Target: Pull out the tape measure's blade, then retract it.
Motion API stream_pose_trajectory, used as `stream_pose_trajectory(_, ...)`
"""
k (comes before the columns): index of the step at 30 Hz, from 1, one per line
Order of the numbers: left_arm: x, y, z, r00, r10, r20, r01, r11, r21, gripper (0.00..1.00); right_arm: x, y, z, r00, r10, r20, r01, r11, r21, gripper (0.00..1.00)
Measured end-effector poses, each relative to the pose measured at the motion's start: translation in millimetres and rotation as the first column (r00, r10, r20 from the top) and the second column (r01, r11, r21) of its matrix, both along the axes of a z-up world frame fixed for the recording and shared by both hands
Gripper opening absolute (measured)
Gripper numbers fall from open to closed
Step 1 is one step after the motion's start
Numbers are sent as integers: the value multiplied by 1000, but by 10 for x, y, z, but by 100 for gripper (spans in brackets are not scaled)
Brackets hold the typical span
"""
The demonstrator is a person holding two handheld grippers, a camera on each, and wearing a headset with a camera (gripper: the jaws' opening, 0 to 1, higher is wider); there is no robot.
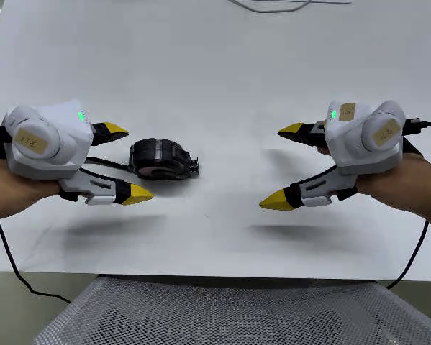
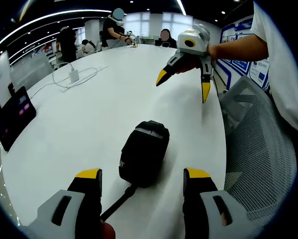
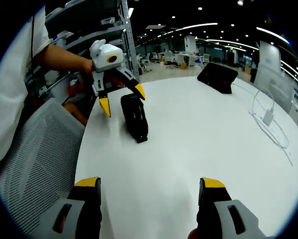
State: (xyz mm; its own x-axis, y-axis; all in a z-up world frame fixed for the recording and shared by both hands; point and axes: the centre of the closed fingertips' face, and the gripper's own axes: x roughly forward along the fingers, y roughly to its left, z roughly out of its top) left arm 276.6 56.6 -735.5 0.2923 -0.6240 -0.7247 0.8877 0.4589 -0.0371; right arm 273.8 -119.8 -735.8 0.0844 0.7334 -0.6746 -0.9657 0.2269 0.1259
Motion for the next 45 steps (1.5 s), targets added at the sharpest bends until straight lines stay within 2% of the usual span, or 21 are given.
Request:
stream_pose_trajectory(5,13,-10,-30,1000,-25,-3,25,1000,15,54,-1,14,-7,1000,12,0,-12,1000,-3,78)
stream_pose_trajectory(10,51,13,-87,999,-40,1,40,998,48,45,1,27,-7,1000,17,-2,-17,1000,-1,78)
stream_pose_trajectory(18,63,-14,-124,997,-71,7,70,995,72,35,-4,38,-13,1000,26,-5,-26,1000,-3,76)
stream_pose_trajectory(20,58,-19,-131,997,-78,-1,78,994,74,31,-5,37,-15,1000,27,-6,-27,1000,-3,76)
stream_pose_trajectory(23,69,-25,-143,996,-91,8,90,992,84,27,-6,37,-20,1000,29,-8,-29,1000,-4,76)
stream_pose_trajectory(28,74,-22,-151,995,-99,2,99,992,84,27,-22,52,-24,999,35,-14,-35,999,0,74)
stream_pose_trajectory(36,68,-26,-161,989,-145,-15,146,983,112,26,-36,94,-36,999,48,-17,-48,999,3,71)
stream_pose_trajectory(42,68,-21,-162,985,-171,4,169,976,138,25,-31,140,-41,998,53,-19,-53,999,10,67)
stream_pose_trajectory(45,66,-19,-163,984,-180,1,178,974,143,25,-10,181,-56,998,63,-7,-63,998,11,63)
